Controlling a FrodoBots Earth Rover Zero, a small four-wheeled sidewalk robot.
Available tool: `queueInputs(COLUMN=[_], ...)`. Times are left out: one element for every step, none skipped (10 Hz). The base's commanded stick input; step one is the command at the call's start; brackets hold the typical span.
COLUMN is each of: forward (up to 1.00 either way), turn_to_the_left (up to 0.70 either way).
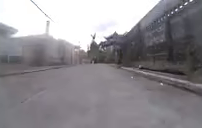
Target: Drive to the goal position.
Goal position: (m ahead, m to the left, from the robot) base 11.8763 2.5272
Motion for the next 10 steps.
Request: queueInputs(forward=[1.0,1.0,1.0,1.0,1.0,1.0,1.0,1.0,1.0,1.0], turn_to_the_left=[0.0,0.0,0.0,0.0,0.0,0.0,0.0,0.0,0.0,0.0])
